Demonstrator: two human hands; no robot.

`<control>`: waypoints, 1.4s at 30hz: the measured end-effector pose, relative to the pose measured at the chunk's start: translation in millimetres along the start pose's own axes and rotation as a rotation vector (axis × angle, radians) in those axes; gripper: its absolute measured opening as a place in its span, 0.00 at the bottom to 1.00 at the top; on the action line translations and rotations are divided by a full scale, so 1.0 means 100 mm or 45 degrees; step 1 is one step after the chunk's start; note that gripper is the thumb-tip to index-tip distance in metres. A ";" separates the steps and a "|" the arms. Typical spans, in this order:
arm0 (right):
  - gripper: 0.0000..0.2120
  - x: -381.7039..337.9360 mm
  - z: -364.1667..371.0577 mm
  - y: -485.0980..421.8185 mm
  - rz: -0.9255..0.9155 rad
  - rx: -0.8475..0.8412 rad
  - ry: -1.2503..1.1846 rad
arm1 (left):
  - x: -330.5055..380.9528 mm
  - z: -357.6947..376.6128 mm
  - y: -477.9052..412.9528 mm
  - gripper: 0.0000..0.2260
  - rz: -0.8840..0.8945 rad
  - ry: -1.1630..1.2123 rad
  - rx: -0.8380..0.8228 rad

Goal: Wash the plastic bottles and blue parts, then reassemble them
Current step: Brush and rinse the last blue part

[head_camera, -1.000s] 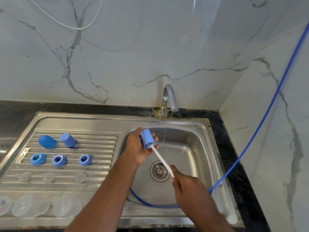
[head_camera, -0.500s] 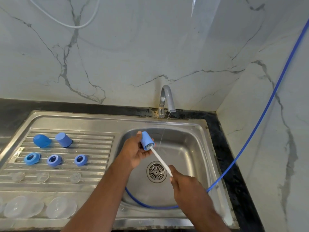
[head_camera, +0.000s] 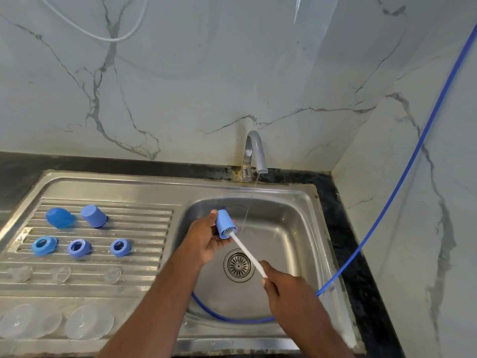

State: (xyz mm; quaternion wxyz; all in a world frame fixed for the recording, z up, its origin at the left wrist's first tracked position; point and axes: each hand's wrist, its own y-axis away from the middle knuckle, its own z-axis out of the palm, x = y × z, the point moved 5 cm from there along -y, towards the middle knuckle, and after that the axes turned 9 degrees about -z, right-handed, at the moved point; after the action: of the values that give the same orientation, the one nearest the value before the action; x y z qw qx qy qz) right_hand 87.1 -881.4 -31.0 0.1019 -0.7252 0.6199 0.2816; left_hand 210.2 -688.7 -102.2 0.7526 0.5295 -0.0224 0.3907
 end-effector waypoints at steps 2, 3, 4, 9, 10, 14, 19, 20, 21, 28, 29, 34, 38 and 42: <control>0.19 -0.06 0.08 0.01 0.008 -0.049 -0.151 | -0.03 0.03 0.03 0.20 -0.074 0.090 -0.044; 0.18 -0.10 0.12 0.01 0.040 -0.094 -0.327 | -0.04 0.03 0.03 0.21 -0.080 0.117 -0.072; 0.16 -0.14 0.15 0.04 0.136 -0.163 -0.598 | -0.05 0.04 0.04 0.20 -0.075 0.125 -0.093; 0.12 -0.23 0.10 0.05 0.392 -0.325 -1.404 | -0.02 0.13 0.08 0.19 0.029 0.251 -0.217; 0.12 -0.19 0.09 0.03 0.361 -0.270 -1.316 | 0.00 0.13 0.07 0.21 0.056 0.215 -0.188; 0.18 -0.06 -0.02 -0.04 0.063 -0.003 -0.369 | 0.06 0.02 0.00 0.28 0.148 -0.068 0.007; 0.18 -0.10 0.14 -0.03 0.026 -0.084 -0.115 | -0.03 0.02 0.00 0.23 -0.108 0.205 -0.095; 0.17 -0.16 0.18 -0.01 0.027 -0.145 -0.219 | -0.05 0.01 0.00 0.23 -0.120 0.206 -0.103; 0.16 -0.19 0.18 0.02 0.076 -0.182 -0.440 | -0.06 0.01 0.00 0.22 -0.107 0.196 -0.111; 0.11 -0.30 0.01 0.00 0.351 -0.290 -1.427 | 0.06 0.17 0.05 0.25 0.031 0.321 -0.186; 0.10 -0.29 0.00 -0.03 0.337 -0.245 -1.367 | 0.07 0.17 0.03 0.26 0.040 0.277 -0.188; 0.17 -0.25 -0.04 -0.13 0.178 -0.008 -0.981 | 0.16 0.21 0.05 0.28 0.031 0.373 -0.225; 0.23 -0.32 -0.02 -0.14 0.094 0.091 -0.724 | 0.25 0.38 0.15 0.28 0.148 0.252 -0.142; 0.17 -0.43 0.00 0.01 0.286 -0.136 -1.151 | 0.19 0.40 0.16 0.26 0.154 0.206 -0.222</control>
State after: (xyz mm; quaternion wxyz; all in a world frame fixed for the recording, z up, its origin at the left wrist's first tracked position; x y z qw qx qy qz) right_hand 82.8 -845.4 -8.2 0.2930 -0.4627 0.5726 0.6101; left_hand 228.5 -707.8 -63.4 0.7702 0.4264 -0.0274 0.4735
